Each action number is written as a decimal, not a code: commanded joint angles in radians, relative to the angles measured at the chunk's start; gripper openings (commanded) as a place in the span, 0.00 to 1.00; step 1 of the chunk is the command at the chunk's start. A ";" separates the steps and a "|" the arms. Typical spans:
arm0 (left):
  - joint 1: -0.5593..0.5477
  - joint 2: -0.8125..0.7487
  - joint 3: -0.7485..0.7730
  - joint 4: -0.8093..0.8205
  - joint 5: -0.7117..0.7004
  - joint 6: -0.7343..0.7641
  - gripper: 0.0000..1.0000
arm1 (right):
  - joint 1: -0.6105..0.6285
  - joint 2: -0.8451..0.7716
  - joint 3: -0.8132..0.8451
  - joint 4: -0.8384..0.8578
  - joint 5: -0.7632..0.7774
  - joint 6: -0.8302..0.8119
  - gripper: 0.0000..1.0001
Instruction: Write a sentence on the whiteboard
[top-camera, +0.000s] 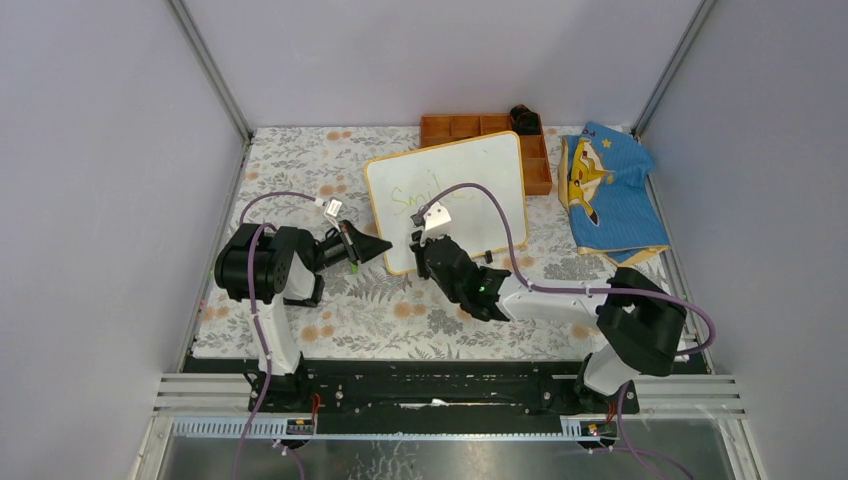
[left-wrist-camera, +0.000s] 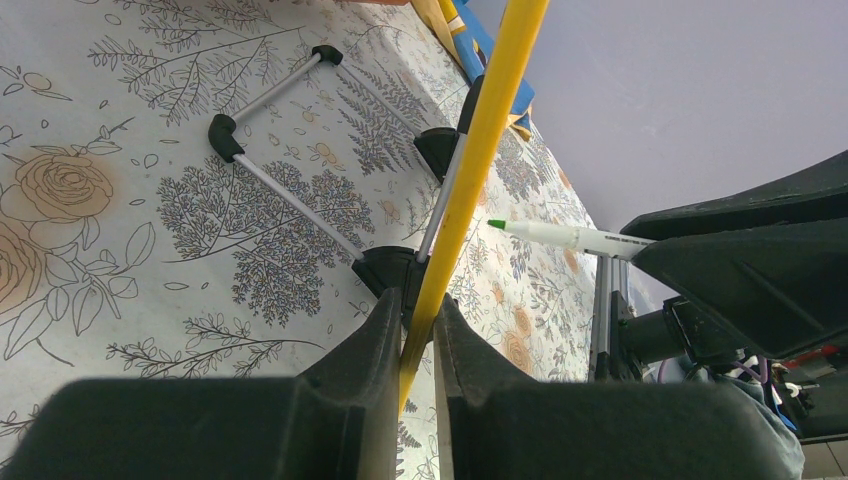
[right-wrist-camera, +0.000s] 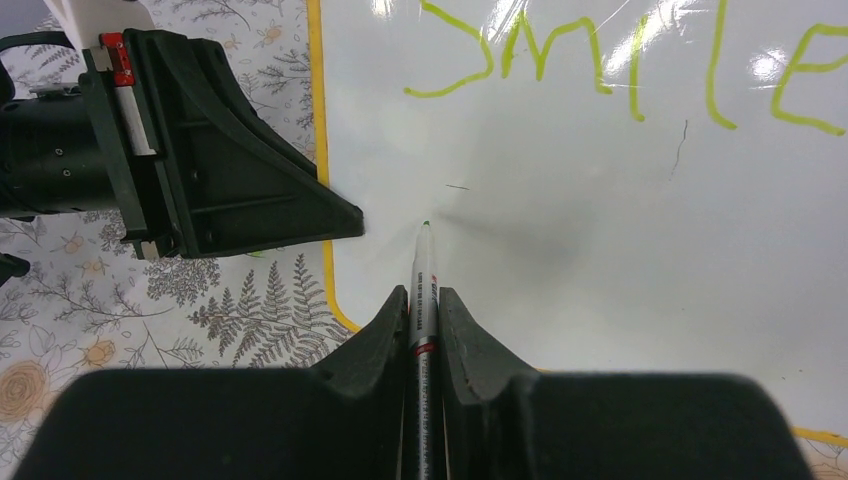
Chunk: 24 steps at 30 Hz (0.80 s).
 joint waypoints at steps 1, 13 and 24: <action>0.004 0.019 0.002 -0.056 -0.049 0.024 0.00 | 0.009 0.021 0.063 -0.008 0.034 -0.009 0.00; 0.004 0.019 0.002 -0.056 -0.047 0.026 0.00 | 0.009 0.068 0.104 -0.039 0.043 -0.016 0.00; 0.004 0.019 0.003 -0.056 -0.048 0.024 0.00 | 0.009 0.088 0.117 -0.050 0.002 -0.016 0.00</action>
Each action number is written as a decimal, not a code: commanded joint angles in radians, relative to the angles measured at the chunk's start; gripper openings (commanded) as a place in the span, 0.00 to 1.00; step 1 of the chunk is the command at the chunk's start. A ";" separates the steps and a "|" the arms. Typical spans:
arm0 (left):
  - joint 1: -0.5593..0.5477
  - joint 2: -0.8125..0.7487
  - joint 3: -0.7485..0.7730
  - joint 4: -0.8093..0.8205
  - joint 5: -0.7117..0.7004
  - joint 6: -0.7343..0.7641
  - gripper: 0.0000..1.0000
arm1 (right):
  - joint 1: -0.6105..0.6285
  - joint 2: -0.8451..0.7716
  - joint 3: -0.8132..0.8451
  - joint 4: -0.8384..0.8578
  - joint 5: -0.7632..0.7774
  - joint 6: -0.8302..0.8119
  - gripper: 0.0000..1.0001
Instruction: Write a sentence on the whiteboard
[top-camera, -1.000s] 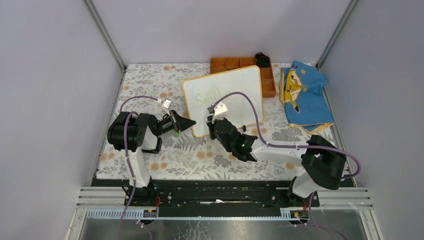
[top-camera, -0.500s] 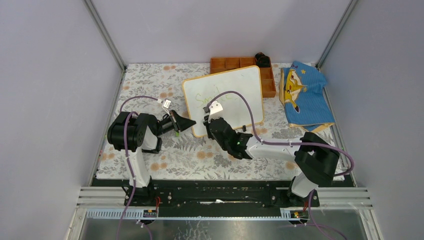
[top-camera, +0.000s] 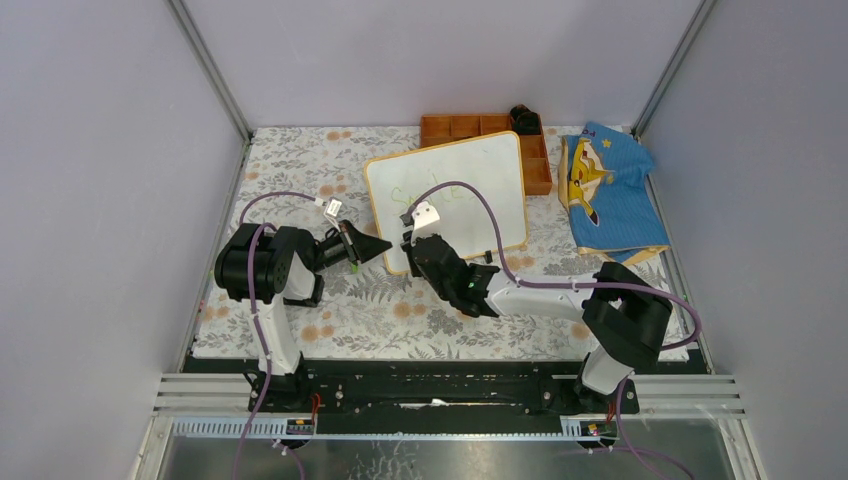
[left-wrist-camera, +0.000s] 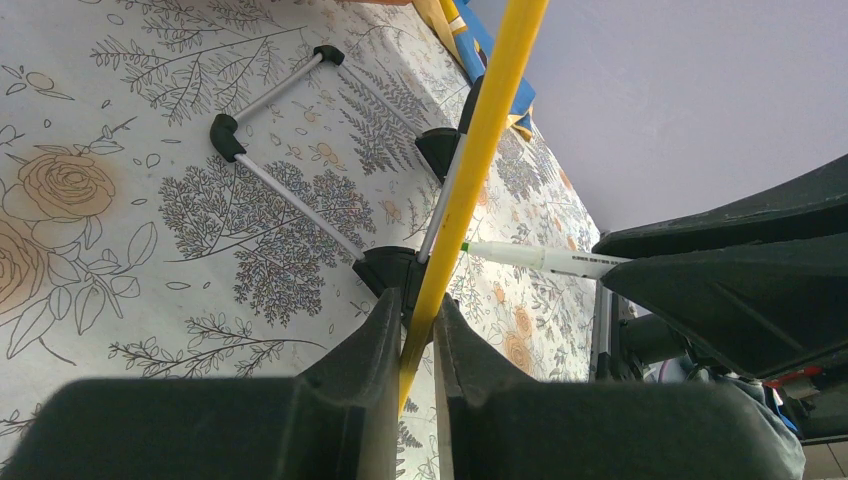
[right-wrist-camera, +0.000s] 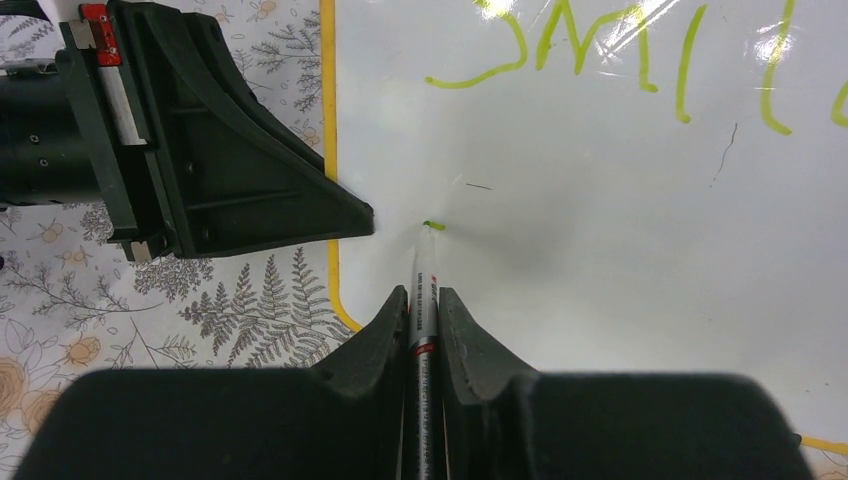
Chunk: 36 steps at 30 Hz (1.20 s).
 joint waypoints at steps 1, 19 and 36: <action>0.003 0.019 0.002 -0.055 -0.047 0.024 0.00 | 0.004 0.010 0.039 0.007 -0.005 -0.011 0.00; 0.003 0.019 0.002 -0.055 -0.048 0.025 0.00 | 0.003 -0.013 -0.020 -0.059 0.014 0.016 0.00; 0.002 0.017 0.001 -0.056 -0.049 0.027 0.00 | 0.003 -0.044 -0.071 -0.099 0.090 0.055 0.00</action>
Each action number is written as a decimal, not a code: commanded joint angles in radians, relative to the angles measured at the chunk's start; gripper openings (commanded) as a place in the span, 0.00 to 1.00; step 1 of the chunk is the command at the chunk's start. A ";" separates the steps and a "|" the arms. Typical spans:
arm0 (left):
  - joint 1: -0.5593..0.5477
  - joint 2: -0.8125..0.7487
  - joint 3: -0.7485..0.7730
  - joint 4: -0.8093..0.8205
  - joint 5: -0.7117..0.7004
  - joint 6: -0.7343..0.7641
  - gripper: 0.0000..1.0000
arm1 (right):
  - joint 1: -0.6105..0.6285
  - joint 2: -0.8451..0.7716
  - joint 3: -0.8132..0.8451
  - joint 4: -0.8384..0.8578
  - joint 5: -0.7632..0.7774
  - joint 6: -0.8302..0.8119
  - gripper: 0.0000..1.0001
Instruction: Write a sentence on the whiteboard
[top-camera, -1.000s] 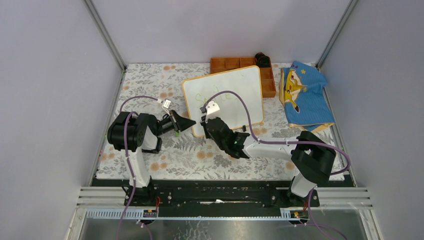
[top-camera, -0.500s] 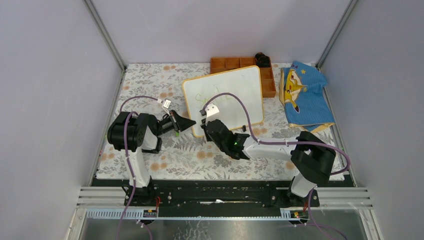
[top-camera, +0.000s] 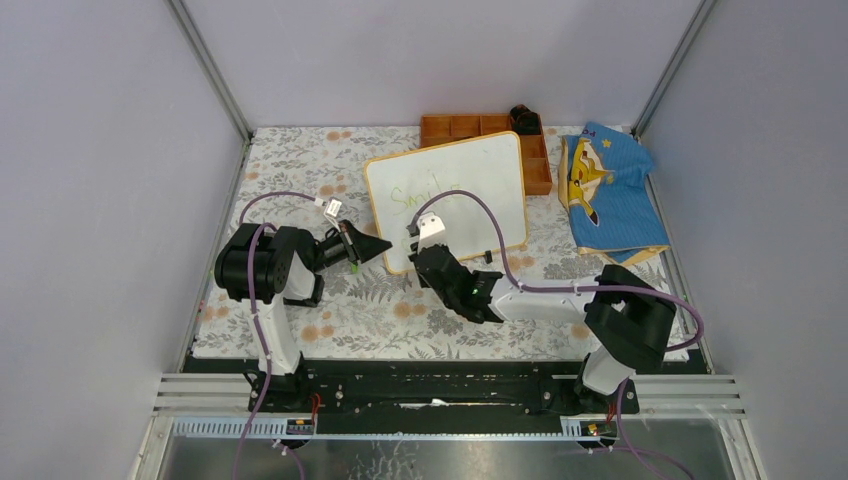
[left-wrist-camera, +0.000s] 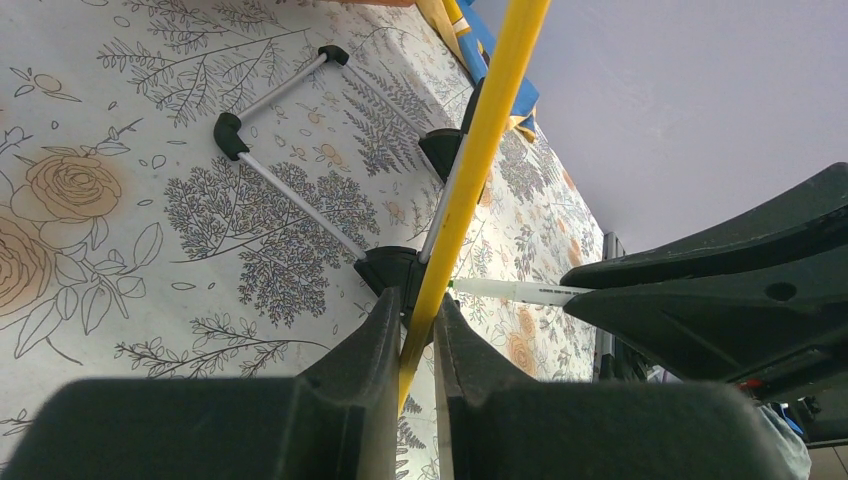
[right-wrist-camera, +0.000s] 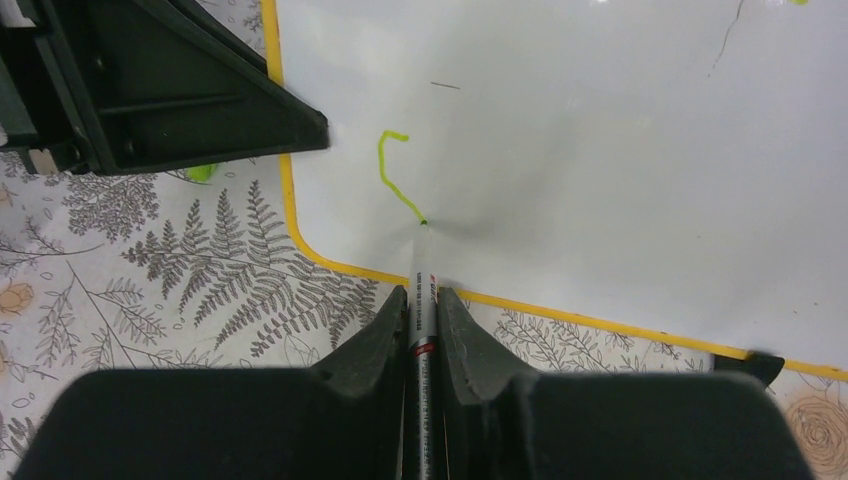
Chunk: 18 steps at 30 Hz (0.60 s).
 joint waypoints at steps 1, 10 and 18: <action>0.001 0.017 0.001 -0.052 -0.043 0.020 0.00 | -0.007 -0.029 -0.022 -0.022 0.064 0.012 0.00; -0.001 0.017 0.001 -0.055 -0.044 0.023 0.00 | -0.006 -0.010 -0.008 0.015 -0.036 0.008 0.00; -0.001 0.016 0.001 -0.055 -0.044 0.023 0.00 | 0.009 0.014 0.021 0.036 -0.062 0.001 0.00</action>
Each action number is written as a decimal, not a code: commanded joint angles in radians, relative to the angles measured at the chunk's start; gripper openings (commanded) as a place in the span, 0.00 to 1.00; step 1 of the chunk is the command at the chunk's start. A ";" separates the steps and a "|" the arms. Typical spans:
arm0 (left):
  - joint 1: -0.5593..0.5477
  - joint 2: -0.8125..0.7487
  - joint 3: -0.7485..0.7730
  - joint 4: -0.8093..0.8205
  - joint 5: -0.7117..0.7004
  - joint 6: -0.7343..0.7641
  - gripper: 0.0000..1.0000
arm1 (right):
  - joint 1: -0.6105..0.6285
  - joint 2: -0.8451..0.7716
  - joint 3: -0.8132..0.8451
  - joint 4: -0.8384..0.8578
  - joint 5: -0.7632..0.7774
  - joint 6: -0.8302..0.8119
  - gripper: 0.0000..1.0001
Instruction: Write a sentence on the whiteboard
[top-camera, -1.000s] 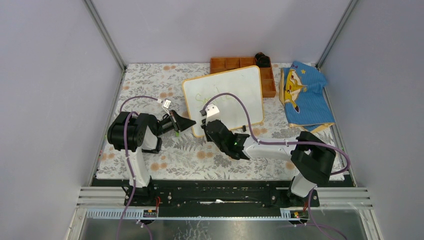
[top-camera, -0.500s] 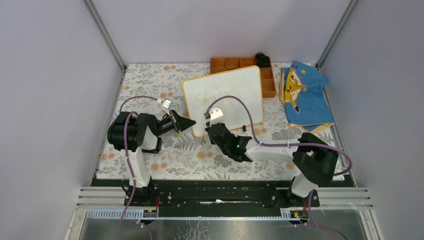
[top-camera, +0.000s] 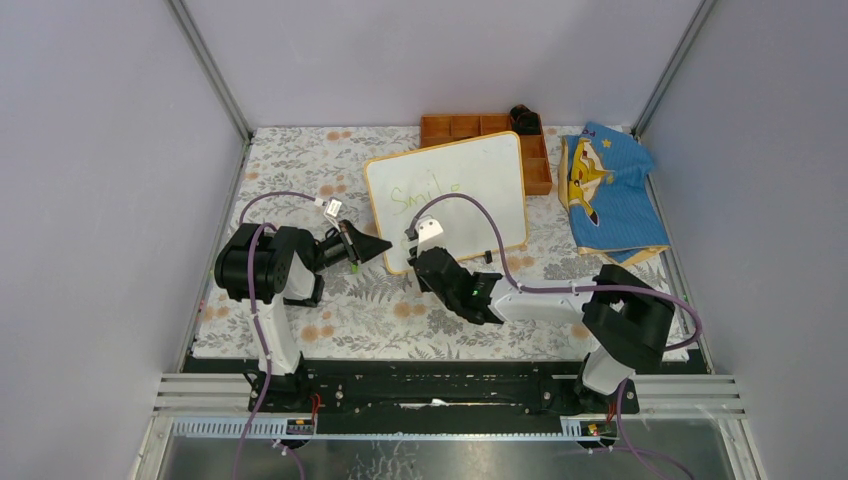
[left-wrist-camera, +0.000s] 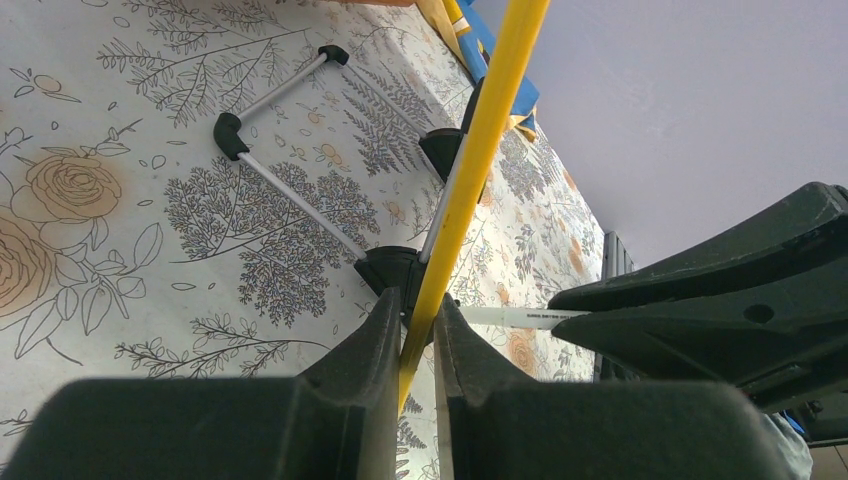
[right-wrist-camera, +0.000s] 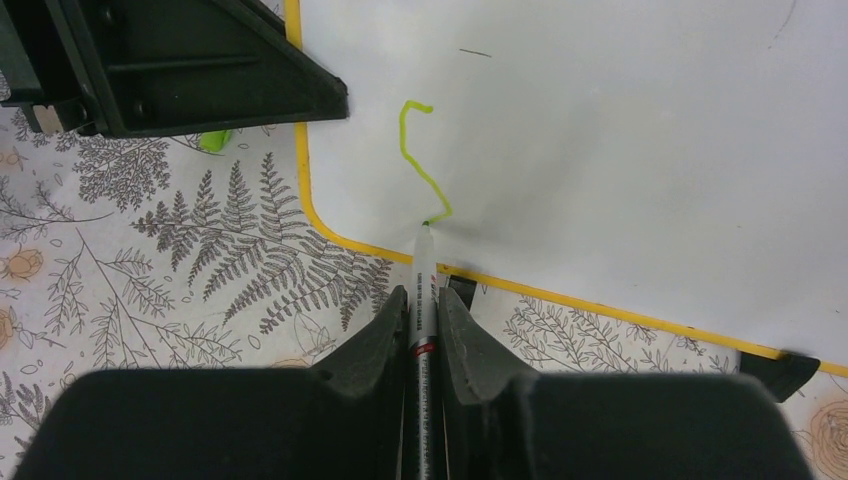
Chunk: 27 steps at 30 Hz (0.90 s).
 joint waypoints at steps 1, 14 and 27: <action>-0.001 0.016 0.001 -0.055 -0.045 0.020 0.00 | 0.010 0.020 0.047 0.046 -0.017 -0.005 0.00; -0.001 0.016 0.001 -0.055 -0.046 0.022 0.00 | 0.020 -0.072 0.007 0.069 0.018 -0.021 0.00; -0.004 0.013 0.000 -0.060 -0.046 0.027 0.00 | -0.080 -0.132 0.026 0.089 0.018 -0.053 0.00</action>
